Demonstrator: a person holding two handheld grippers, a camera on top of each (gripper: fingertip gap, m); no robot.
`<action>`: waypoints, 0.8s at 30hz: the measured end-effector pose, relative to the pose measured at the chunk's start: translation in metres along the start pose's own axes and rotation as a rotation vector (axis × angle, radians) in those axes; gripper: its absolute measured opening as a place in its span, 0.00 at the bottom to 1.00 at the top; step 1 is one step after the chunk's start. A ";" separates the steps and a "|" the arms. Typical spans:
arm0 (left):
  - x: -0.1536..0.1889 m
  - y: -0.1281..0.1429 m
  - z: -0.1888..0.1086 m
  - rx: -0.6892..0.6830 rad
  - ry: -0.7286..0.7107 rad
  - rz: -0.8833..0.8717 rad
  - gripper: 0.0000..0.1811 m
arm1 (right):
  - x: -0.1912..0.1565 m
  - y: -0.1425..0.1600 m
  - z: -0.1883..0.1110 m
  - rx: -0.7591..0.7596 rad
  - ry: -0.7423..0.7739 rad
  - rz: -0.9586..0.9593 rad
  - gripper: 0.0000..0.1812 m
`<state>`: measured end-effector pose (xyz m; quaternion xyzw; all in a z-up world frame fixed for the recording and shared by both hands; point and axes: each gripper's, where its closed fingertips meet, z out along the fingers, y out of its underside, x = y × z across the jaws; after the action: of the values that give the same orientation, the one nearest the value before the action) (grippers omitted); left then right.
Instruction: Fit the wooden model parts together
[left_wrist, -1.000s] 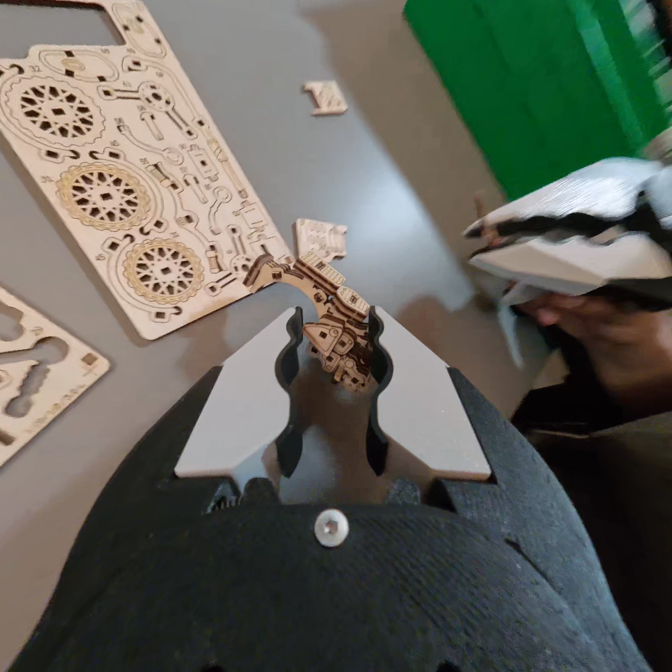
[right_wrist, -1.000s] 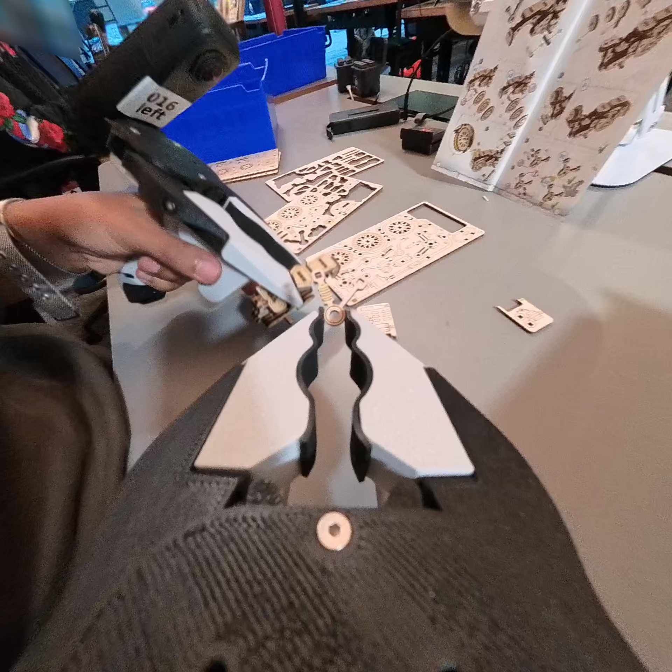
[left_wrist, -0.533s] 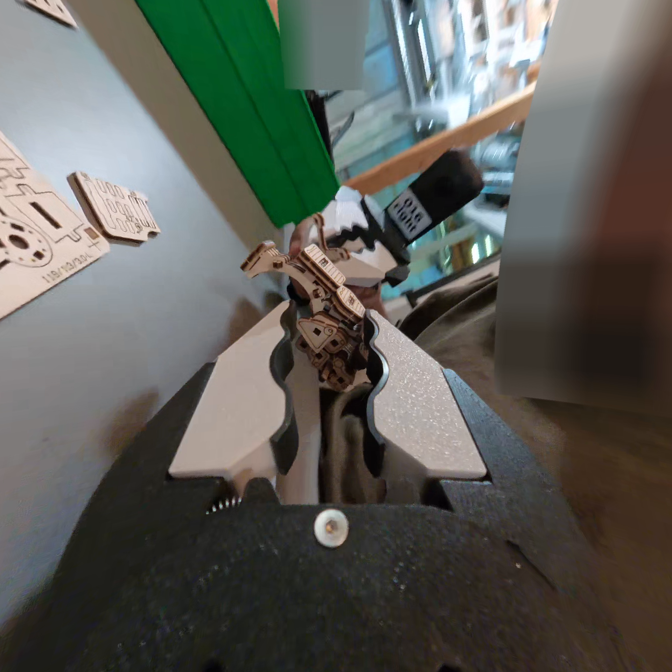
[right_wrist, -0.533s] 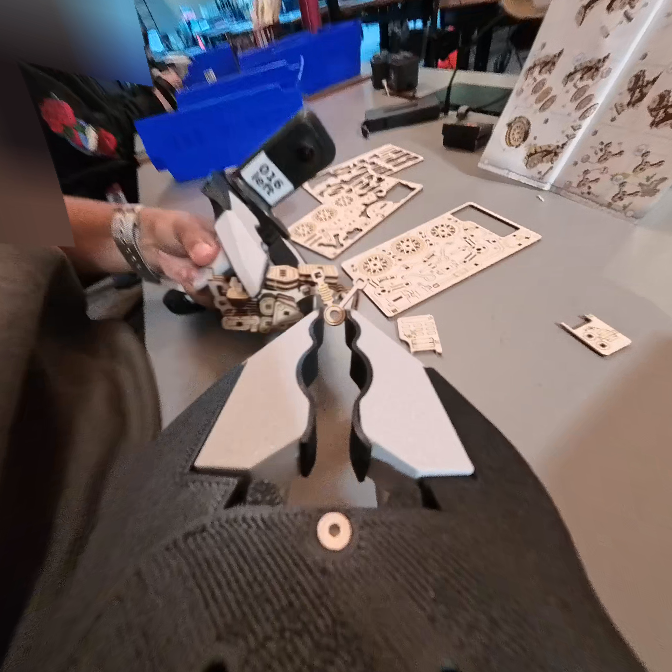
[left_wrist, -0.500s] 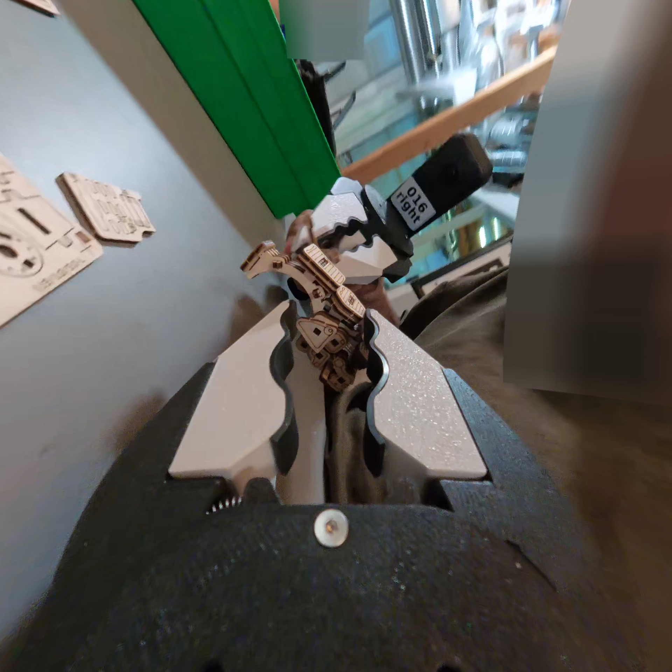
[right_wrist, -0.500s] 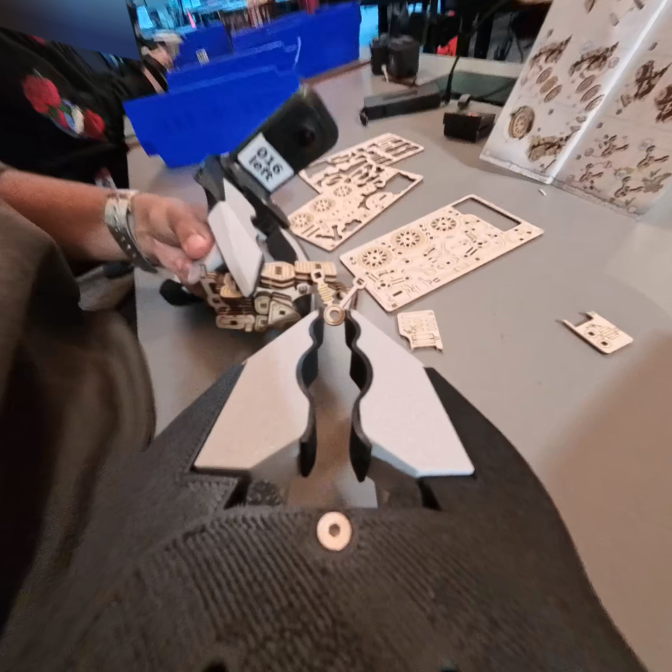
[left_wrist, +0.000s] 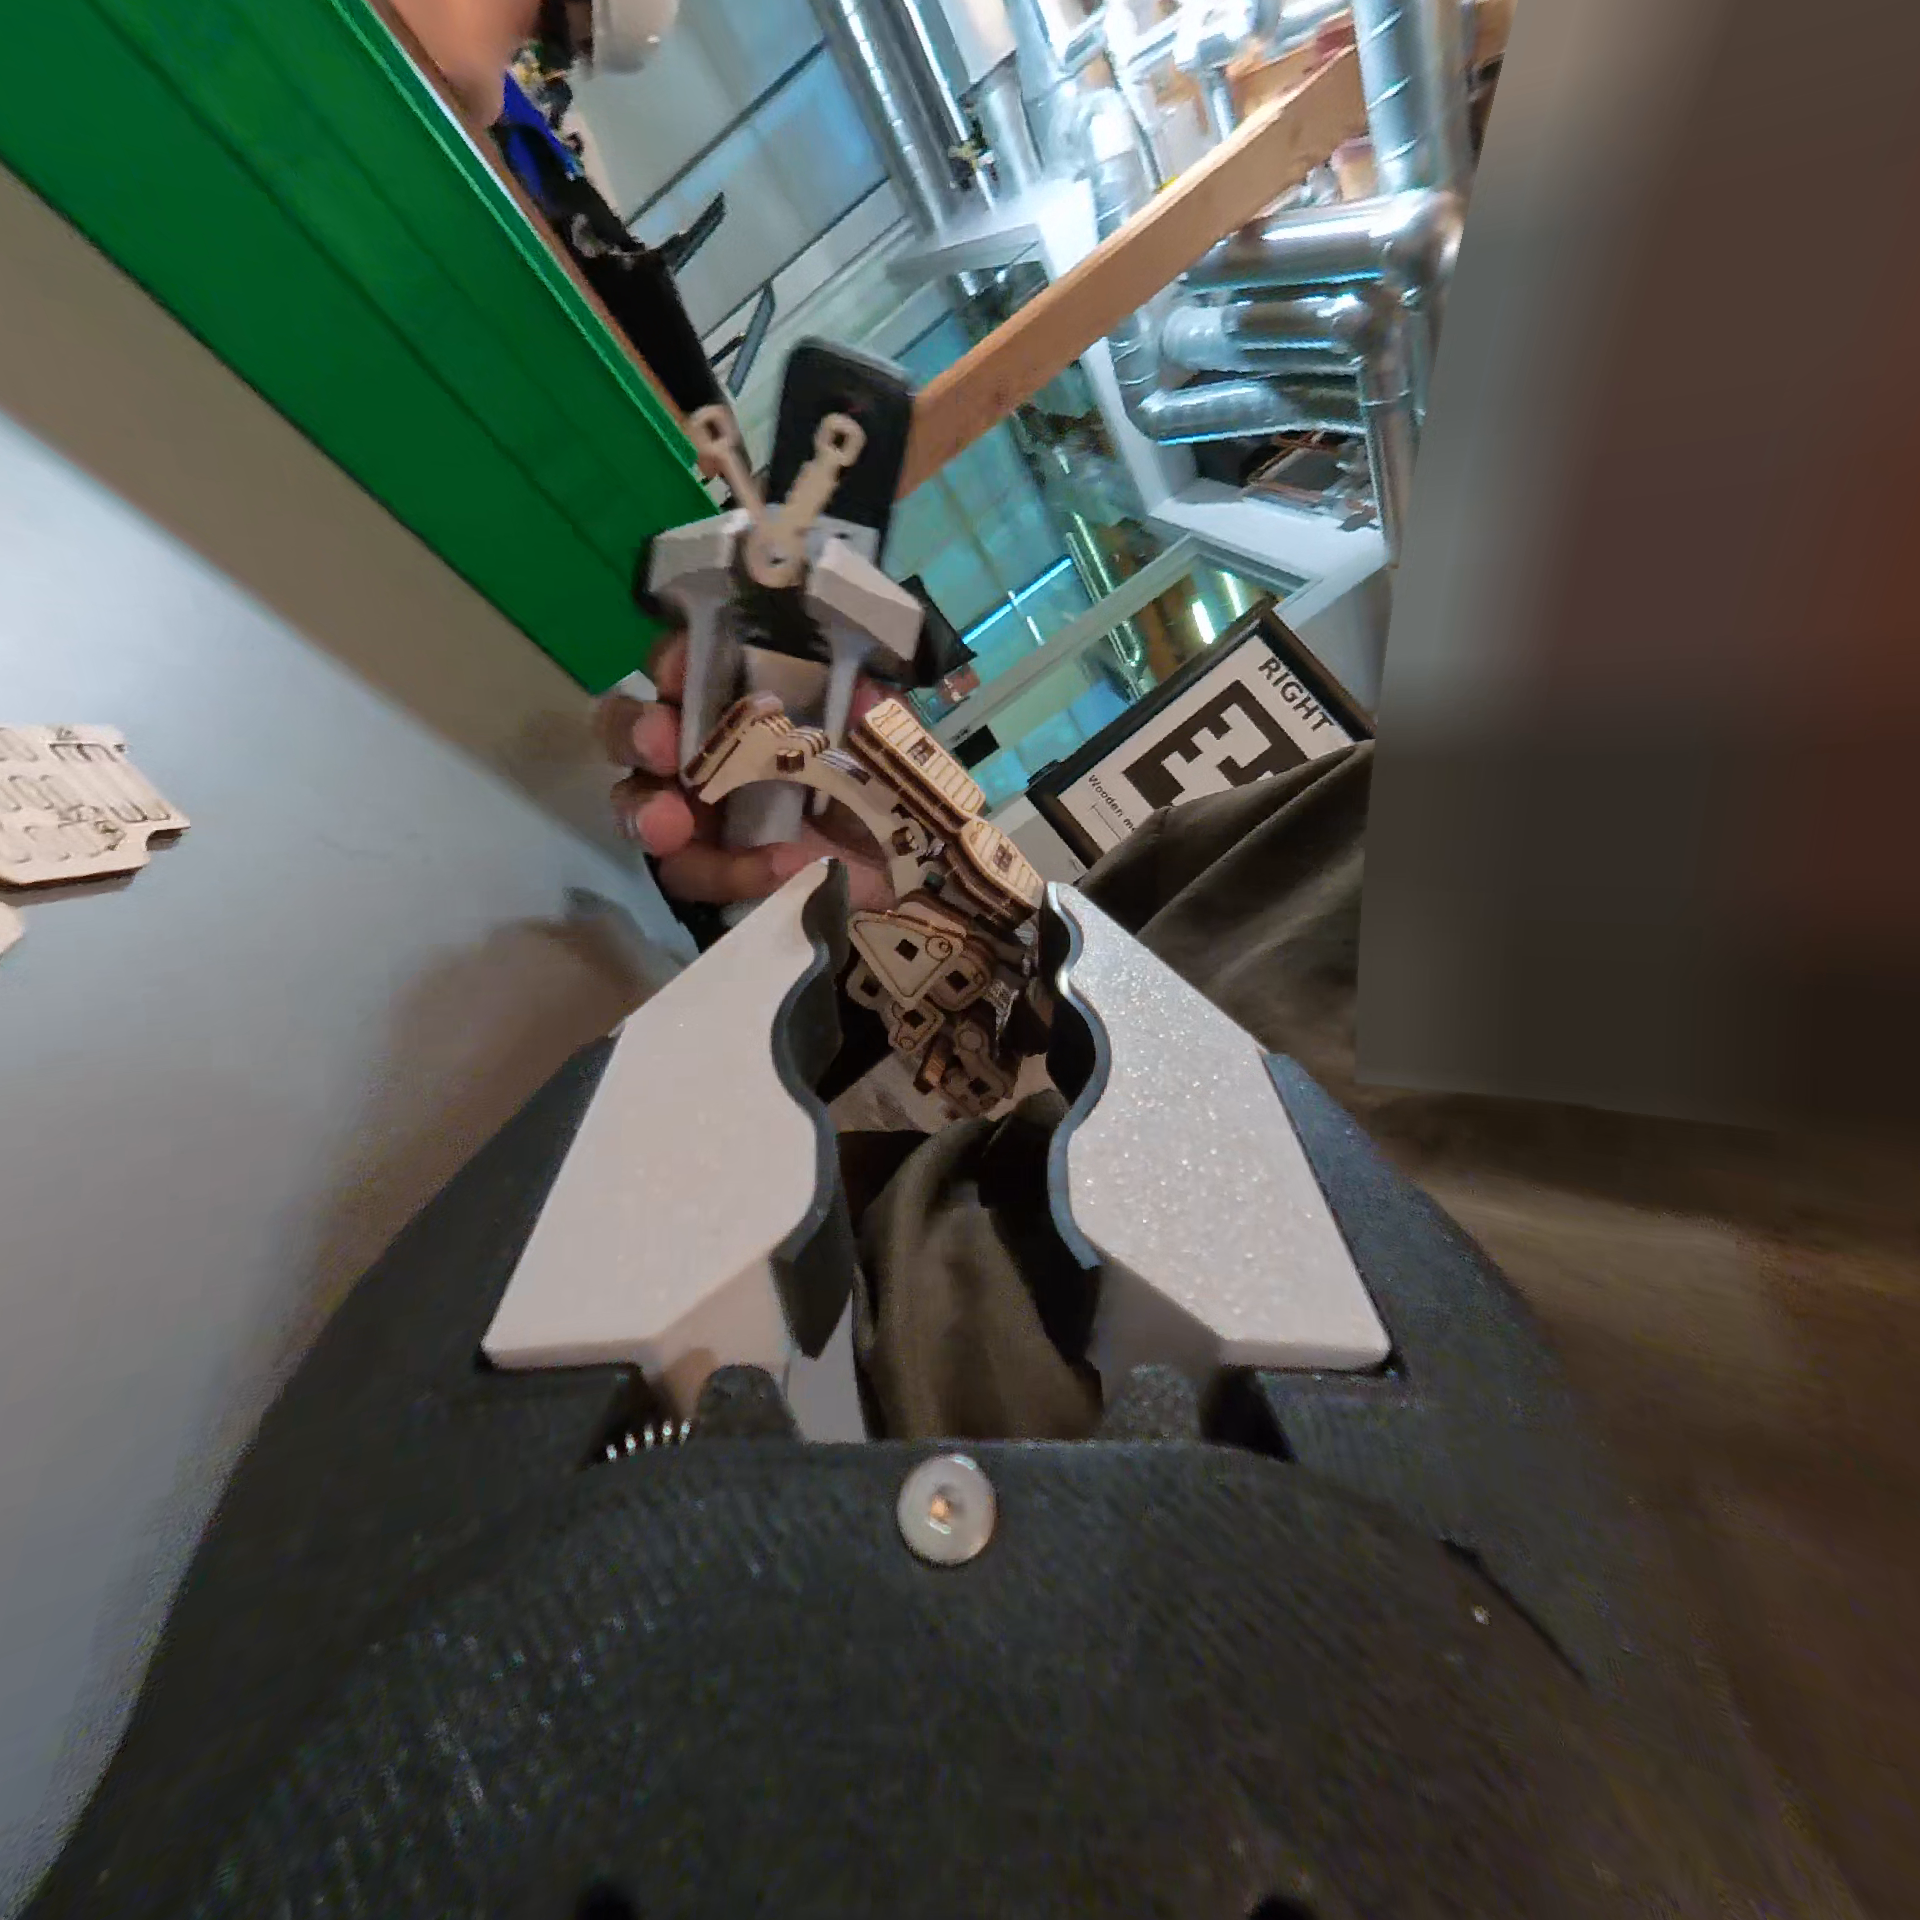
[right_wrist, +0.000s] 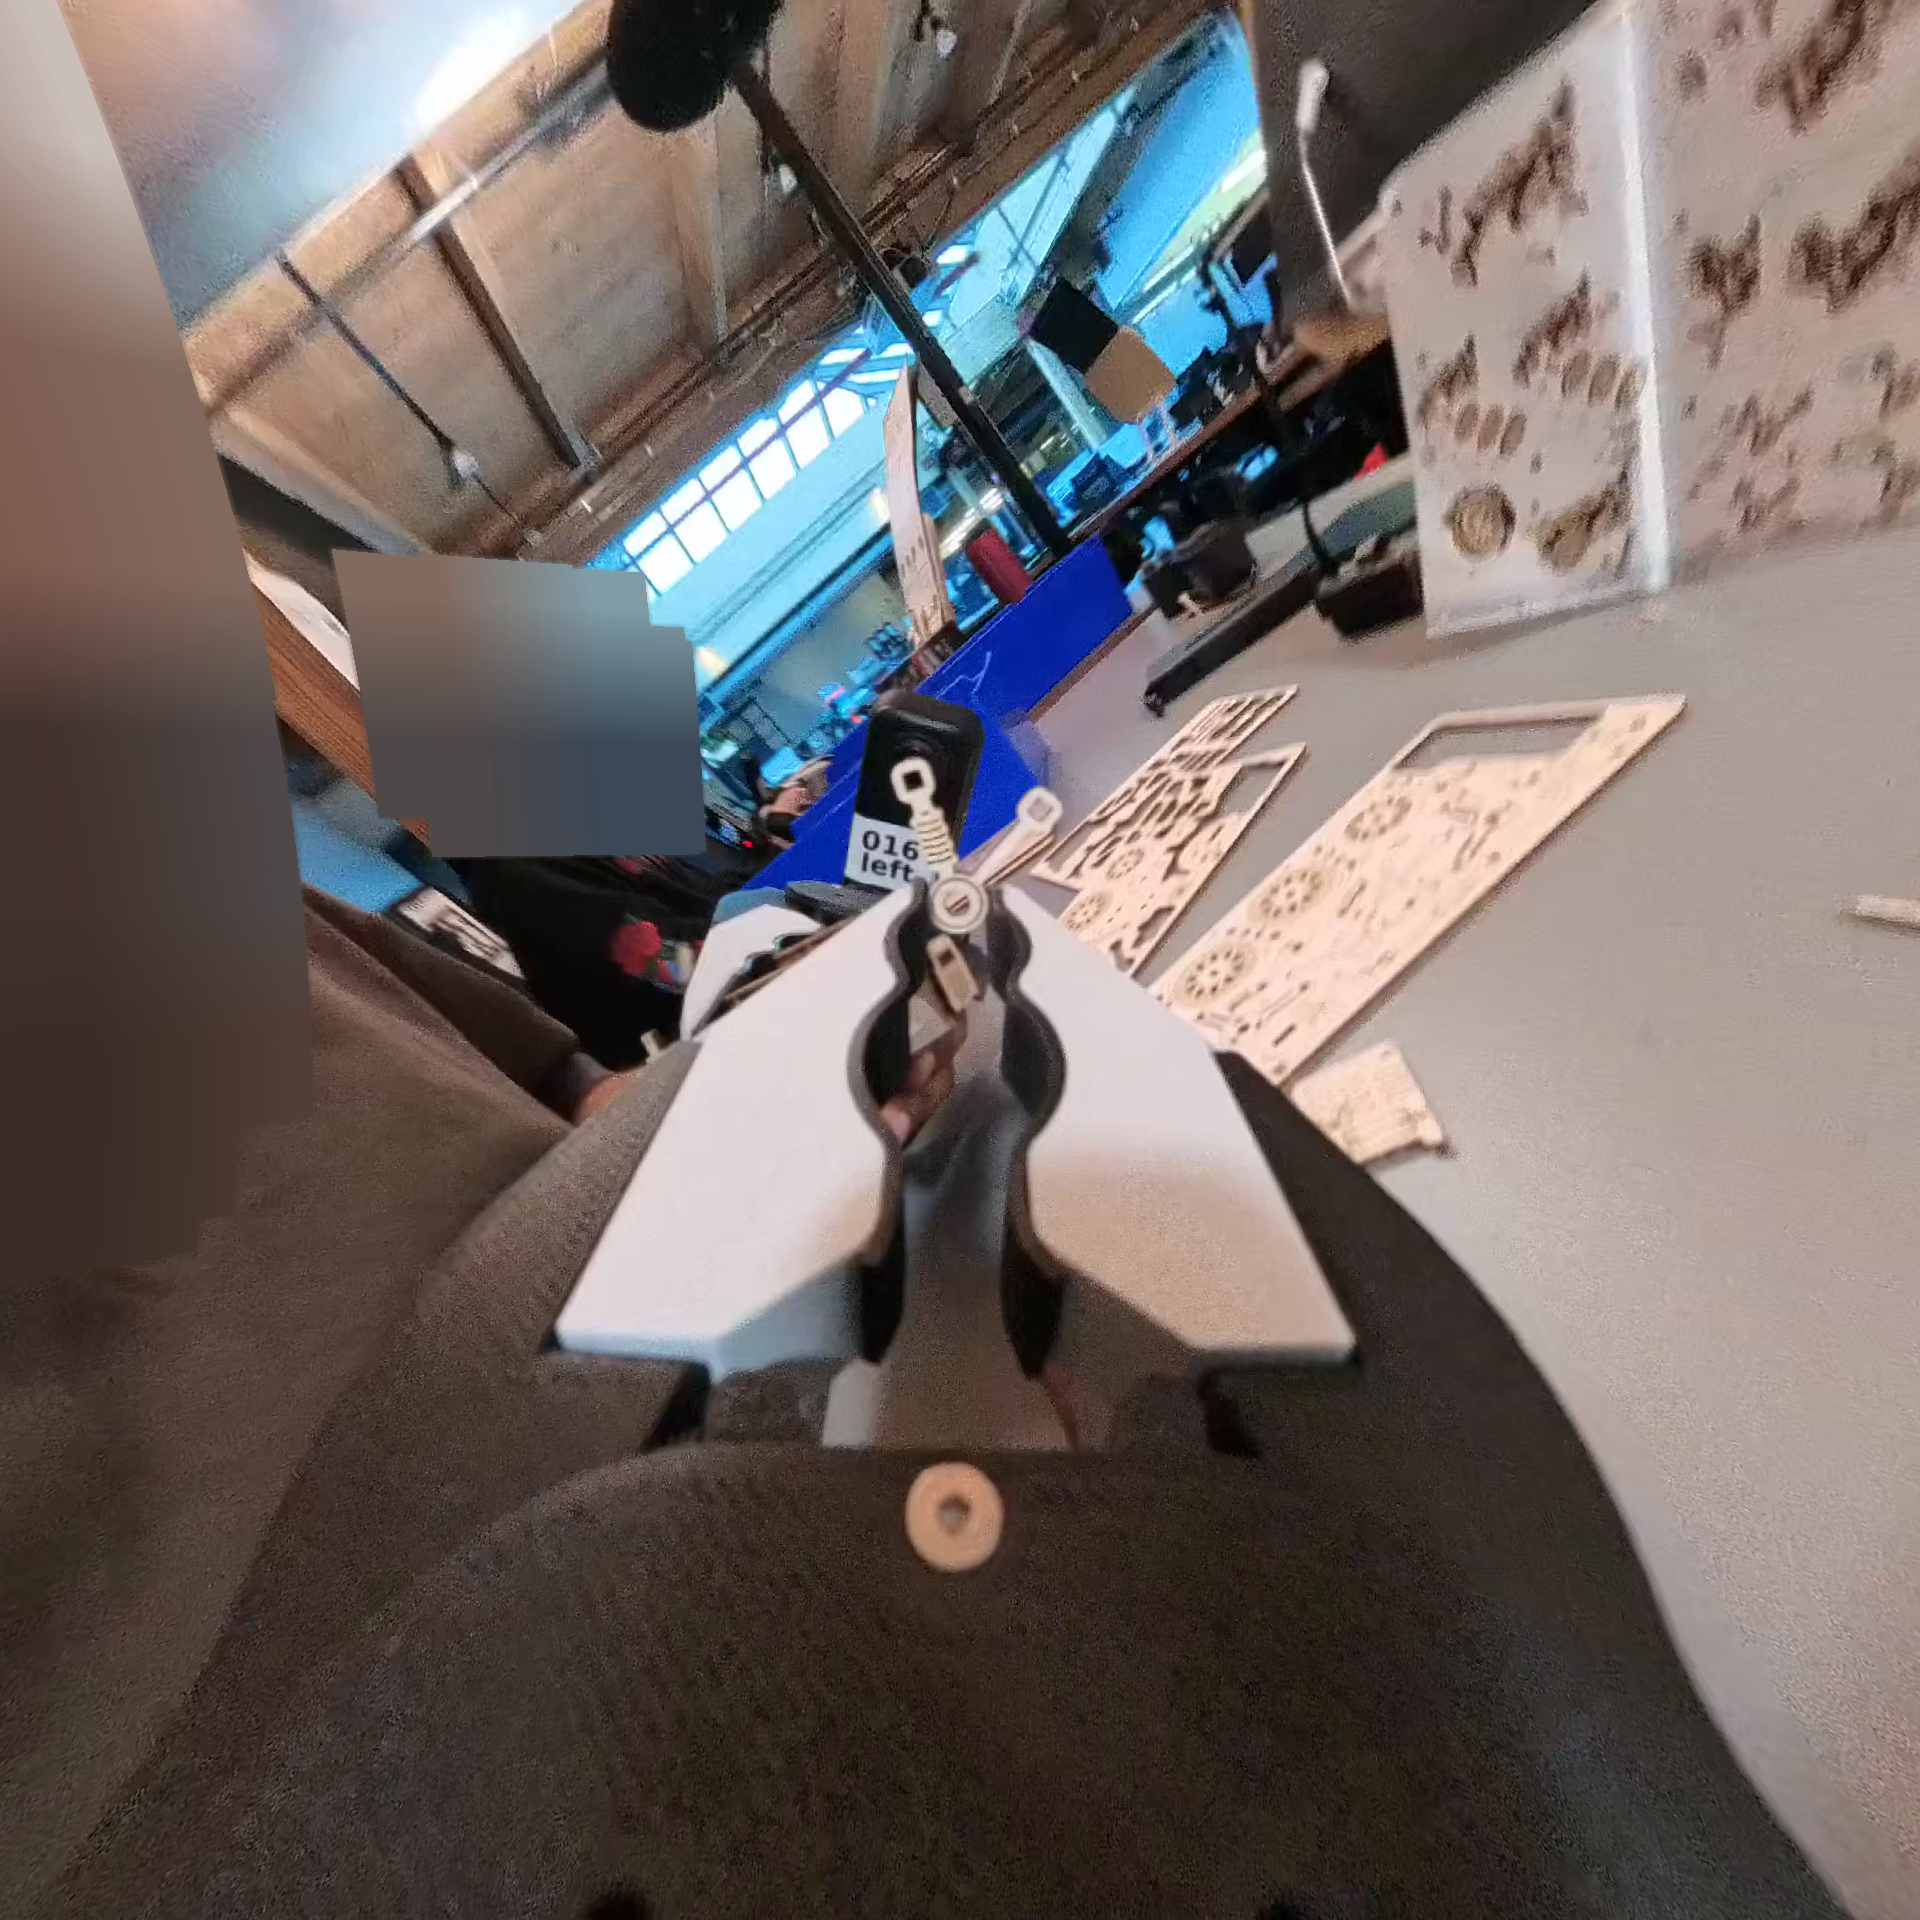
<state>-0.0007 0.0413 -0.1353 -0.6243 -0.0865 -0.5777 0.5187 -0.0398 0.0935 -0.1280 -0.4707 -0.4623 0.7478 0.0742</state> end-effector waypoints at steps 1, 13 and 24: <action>0.000 0.000 0.000 0.000 0.003 0.007 0.19 | 0.005 0.004 -0.001 -0.015 0.000 0.058 0.04; -0.037 0.021 -0.010 -0.153 -0.215 0.005 0.19 | 0.051 0.076 -0.050 -0.770 0.449 -0.558 0.05; -0.035 0.013 -0.015 -0.100 -0.173 -0.035 0.19 | 0.057 0.075 -0.052 -0.824 0.577 -0.592 0.24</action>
<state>-0.0122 0.0415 -0.1736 -0.6953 -0.1127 -0.5342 0.4673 -0.0066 0.1143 -0.2275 -0.4963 -0.7880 0.2950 0.2137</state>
